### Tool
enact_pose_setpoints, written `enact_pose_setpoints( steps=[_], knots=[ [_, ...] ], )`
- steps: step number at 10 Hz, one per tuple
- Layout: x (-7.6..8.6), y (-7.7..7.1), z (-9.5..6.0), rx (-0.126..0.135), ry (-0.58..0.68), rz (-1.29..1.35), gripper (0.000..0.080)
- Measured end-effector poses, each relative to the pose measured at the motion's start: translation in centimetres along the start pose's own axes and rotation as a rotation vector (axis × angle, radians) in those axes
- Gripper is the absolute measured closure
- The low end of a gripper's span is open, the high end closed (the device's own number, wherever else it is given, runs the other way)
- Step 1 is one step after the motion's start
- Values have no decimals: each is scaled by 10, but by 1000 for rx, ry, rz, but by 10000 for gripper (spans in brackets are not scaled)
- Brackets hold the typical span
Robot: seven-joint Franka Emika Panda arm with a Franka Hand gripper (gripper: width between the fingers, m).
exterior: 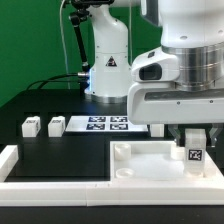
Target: Assemble square table
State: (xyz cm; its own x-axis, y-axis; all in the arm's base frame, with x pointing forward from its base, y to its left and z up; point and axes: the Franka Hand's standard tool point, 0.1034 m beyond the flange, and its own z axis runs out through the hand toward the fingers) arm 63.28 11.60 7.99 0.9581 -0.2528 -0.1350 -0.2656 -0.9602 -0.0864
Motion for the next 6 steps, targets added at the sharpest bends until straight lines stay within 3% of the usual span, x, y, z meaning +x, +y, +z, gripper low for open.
enact_pose_setpoints(
  steps=[2,4,6],
  knots=[
    [-4,0,1,16,69,216,508],
    [-9,-1,2,57,122,459,508],
    [-10,-4,2,82,118,712,508]
  ],
)
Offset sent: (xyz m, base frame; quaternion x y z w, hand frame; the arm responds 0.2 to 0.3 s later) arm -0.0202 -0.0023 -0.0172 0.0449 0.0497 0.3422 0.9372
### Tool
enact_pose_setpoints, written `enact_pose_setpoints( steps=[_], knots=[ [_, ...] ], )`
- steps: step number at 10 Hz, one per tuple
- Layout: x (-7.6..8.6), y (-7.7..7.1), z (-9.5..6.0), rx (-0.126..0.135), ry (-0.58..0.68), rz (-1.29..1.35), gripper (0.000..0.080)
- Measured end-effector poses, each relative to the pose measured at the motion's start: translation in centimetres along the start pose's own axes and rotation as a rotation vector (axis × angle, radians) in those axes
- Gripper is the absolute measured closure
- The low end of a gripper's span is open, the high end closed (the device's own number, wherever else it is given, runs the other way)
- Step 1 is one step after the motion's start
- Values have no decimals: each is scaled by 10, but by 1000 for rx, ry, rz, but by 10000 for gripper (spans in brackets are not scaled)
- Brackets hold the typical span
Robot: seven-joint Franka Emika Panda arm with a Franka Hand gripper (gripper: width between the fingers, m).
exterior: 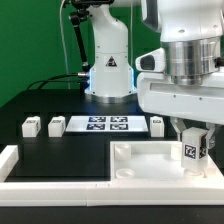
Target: Assemble square table
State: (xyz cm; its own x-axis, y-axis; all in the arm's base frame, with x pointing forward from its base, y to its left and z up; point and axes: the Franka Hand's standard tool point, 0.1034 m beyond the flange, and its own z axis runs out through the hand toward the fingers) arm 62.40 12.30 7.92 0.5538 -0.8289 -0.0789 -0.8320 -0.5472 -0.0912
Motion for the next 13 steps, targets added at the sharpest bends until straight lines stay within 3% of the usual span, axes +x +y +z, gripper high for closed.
enact_pose_setpoints(
  steps=[3,5,6,7,8,9,13],
  knots=[
    [2,-1,1,41,-33,361,508],
    [2,-1,1,45,-35,363,508],
    [1,-1,1,46,-34,305,408],
    [-2,-2,1,34,-33,169,231],
    [-3,-4,-2,24,-36,24,231],
    [0,-5,-4,30,-33,-104,167],
    [1,-4,-3,33,-28,-399,150]
  ],
)
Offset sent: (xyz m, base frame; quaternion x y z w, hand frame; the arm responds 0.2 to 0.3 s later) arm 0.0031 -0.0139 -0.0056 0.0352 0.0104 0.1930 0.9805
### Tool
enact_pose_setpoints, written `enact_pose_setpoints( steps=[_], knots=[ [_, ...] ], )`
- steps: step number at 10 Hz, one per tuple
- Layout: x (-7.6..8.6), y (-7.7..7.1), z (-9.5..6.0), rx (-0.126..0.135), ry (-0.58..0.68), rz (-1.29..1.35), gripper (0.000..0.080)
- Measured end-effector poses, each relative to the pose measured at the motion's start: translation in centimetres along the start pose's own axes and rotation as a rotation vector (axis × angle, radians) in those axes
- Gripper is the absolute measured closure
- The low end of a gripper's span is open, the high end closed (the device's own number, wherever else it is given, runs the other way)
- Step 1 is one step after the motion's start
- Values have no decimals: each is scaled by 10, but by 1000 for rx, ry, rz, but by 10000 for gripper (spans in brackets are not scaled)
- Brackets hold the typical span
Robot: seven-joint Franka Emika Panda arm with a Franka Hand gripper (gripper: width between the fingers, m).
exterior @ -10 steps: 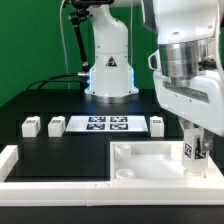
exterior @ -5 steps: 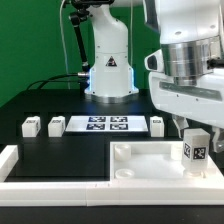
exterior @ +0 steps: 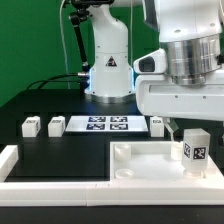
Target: Assemble square table
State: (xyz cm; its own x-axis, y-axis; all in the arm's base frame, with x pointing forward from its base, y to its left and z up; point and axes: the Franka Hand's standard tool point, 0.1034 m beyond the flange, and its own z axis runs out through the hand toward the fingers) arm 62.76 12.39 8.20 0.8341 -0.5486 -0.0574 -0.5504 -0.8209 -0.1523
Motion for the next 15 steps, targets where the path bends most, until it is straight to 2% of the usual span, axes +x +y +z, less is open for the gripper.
enact_pose_setpoints(
  steps=[3,4,5,6,7,8,9,12,15],
  knots=[
    [2,-1,-2,-59,32,-435,150],
    [3,2,1,-69,37,-598,150],
    [5,5,4,-70,36,-648,150],
    [5,4,4,-68,36,-618,172],
    [4,4,4,-68,37,-605,317],
    [5,4,5,-68,37,-595,317],
    [4,4,5,-66,38,-555,502],
    [5,5,5,-55,43,-312,511],
    [6,7,6,-29,63,168,511]
  ],
)
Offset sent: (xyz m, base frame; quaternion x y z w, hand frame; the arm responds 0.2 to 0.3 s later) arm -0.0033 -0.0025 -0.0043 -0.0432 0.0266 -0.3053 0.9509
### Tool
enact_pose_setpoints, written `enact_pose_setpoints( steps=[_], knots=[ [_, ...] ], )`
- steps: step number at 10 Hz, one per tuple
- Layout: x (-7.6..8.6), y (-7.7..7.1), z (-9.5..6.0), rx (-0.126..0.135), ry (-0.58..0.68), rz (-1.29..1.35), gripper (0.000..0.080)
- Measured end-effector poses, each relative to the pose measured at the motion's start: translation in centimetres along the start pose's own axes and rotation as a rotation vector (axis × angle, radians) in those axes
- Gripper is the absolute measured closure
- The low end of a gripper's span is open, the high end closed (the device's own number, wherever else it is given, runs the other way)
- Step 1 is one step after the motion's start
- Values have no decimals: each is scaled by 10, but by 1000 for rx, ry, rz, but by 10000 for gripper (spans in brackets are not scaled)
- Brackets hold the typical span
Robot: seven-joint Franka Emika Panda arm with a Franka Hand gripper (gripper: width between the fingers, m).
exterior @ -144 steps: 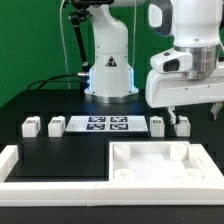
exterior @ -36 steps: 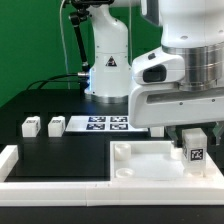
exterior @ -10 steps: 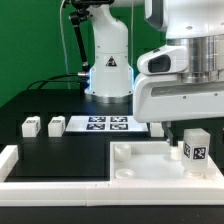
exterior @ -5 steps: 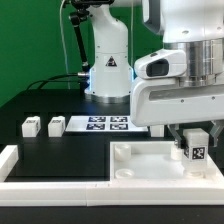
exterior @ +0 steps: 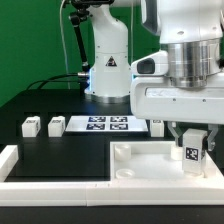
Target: Assemble square table
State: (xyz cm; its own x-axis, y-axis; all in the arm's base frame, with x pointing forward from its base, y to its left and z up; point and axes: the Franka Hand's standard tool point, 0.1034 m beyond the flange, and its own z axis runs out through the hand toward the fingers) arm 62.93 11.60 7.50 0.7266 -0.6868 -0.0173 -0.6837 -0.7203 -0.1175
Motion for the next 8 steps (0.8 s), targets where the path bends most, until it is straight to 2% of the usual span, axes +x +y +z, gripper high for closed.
enact_pose_setpoints(
  steps=[2,5,6,7,8],
  knots=[
    [3,3,0,30,-25,304,511],
    [2,3,0,33,-40,492,509],
    [-4,0,1,28,-39,506,509],
    [-12,-4,3,16,-33,408,394],
    [-15,-6,3,14,-37,298,234]
  ],
)
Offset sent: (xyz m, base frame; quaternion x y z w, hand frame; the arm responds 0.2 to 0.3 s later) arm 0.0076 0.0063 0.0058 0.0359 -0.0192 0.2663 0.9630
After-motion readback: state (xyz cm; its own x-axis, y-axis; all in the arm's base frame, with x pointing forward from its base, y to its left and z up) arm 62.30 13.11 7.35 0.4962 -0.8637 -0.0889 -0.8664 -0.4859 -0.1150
